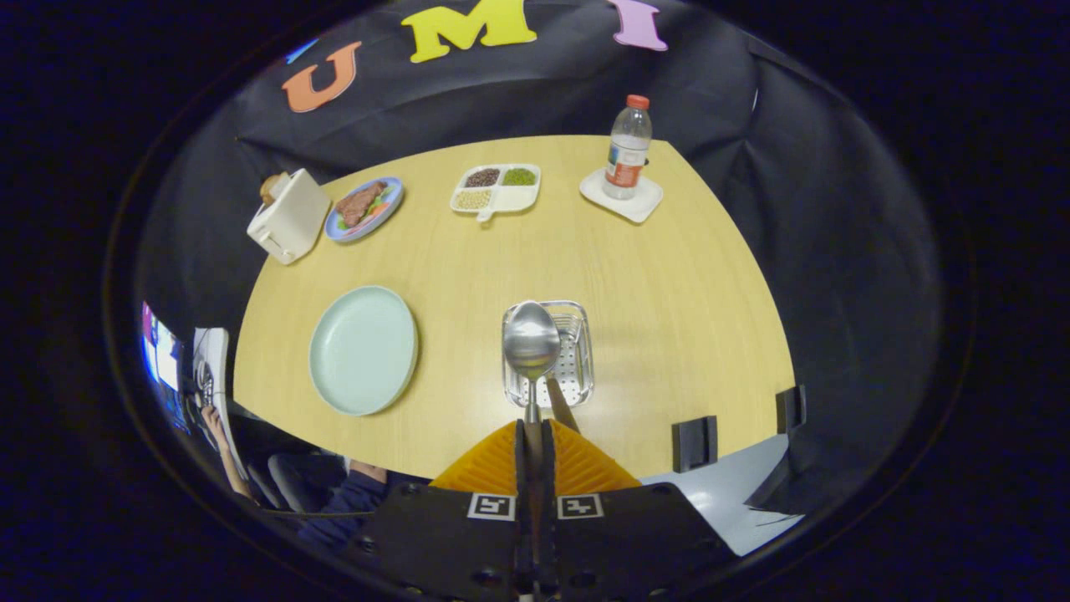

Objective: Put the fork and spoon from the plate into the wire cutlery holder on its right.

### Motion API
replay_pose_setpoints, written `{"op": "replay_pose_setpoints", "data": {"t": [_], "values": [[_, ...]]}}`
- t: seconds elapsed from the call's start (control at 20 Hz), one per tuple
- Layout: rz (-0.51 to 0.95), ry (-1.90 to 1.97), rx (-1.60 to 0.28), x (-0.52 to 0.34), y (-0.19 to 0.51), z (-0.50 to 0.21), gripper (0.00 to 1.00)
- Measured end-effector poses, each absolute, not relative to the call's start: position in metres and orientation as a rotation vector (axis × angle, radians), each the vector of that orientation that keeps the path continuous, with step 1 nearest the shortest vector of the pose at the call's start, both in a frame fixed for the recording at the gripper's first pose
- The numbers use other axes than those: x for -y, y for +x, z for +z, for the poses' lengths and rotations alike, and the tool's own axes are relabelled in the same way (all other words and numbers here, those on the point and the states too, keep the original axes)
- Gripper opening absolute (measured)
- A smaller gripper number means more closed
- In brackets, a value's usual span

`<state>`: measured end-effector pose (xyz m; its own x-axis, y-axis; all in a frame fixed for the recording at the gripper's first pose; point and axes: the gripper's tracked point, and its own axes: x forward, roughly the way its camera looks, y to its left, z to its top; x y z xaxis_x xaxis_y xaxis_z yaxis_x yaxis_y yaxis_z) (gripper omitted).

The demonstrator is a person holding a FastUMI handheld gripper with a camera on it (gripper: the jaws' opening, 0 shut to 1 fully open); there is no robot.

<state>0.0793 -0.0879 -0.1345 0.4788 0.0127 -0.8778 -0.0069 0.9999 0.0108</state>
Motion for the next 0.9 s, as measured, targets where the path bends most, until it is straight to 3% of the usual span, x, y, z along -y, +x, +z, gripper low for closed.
{"op": "replay_pose_setpoints", "data": {"t": [0.85,0.9], "values": [[-0.01,-0.011,-0.966,0.089,0.104,-0.113,0.09],[-0.009,-0.016,-0.949,0.088,0.105,-0.111,0.18]]}}
